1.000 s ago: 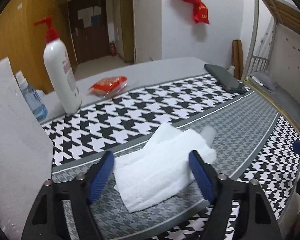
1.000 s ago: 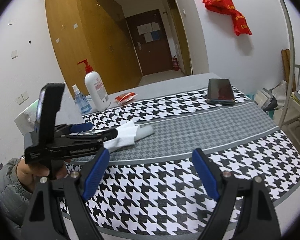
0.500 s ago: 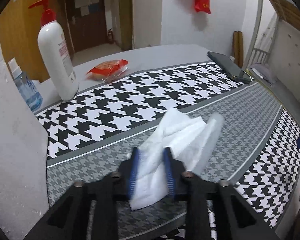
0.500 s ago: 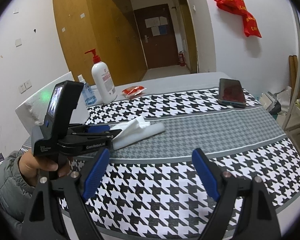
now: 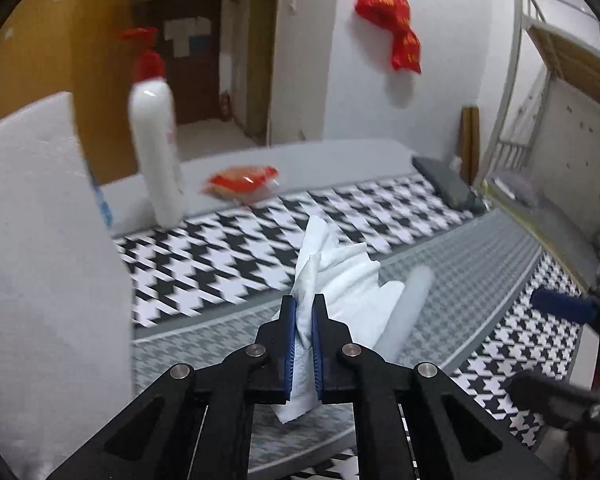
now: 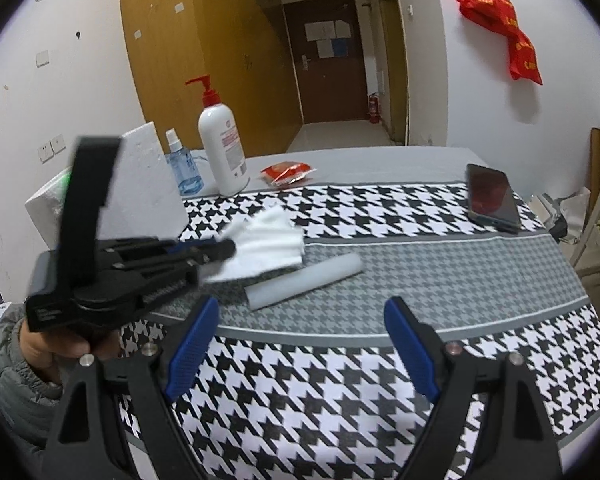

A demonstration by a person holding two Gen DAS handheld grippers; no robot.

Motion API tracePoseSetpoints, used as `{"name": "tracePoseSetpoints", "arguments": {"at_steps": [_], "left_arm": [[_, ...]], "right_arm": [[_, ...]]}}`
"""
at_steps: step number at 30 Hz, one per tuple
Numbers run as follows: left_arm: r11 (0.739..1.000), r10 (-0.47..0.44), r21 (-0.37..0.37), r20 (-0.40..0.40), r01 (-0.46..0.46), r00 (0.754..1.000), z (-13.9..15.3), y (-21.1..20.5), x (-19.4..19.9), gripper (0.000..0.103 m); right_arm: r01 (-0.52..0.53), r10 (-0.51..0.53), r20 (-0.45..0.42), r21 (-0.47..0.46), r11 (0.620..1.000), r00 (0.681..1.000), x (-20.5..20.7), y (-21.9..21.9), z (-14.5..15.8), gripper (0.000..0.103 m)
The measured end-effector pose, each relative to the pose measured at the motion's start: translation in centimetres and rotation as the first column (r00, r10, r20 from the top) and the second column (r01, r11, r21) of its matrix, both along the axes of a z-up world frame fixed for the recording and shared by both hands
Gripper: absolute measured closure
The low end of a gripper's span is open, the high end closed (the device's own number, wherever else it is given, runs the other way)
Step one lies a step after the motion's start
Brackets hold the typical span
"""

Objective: Organize soft objects
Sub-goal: 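Close the right gripper on the white foam tube and lift it while the left holds the cloth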

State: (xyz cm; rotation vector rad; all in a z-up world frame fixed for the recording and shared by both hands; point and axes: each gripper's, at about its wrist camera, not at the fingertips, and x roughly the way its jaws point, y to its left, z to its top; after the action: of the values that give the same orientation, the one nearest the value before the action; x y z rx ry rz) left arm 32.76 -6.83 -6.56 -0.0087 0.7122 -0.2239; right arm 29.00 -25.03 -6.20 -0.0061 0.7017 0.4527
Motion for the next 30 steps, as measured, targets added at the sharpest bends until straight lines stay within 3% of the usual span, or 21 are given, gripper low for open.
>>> {"name": "tracePoseSetpoints", "arguments": {"at_steps": [7,16,21,26,30], "left_arm": [[0.998,0.054,0.012,0.057,-0.055,0.997,0.7,1.3,-0.6,0.095],[0.997,0.074,0.016,0.099,-0.076,0.992,1.0,2.1,-1.6,0.095],[0.997,0.068,0.031,0.111,-0.072,0.992,0.8,2.2,-2.1,0.095],[0.998,0.057,0.031,0.095,-0.06,0.994,0.5,2.2,-1.9,0.095],[0.998,0.054,0.031,0.096,-0.057,0.994,0.5,2.1,-2.0,0.095]], "right_arm": [[0.012,-0.015,-0.068,-0.046,0.999,0.998,1.8,2.6,-0.7,0.016],[0.137,-0.146,-0.075,-0.115,0.984,0.986,3.3,4.6,-1.2,0.015],[0.179,-0.193,-0.129,-0.107,0.978,0.973,4.5,5.1,-2.1,0.016],[0.186,-0.209,-0.202,-0.128,0.974,0.957,5.8,5.4,-3.5,0.036],[0.194,-0.221,-0.237,-0.135,0.972,0.946,6.5,5.4,-4.2,0.04]]}}
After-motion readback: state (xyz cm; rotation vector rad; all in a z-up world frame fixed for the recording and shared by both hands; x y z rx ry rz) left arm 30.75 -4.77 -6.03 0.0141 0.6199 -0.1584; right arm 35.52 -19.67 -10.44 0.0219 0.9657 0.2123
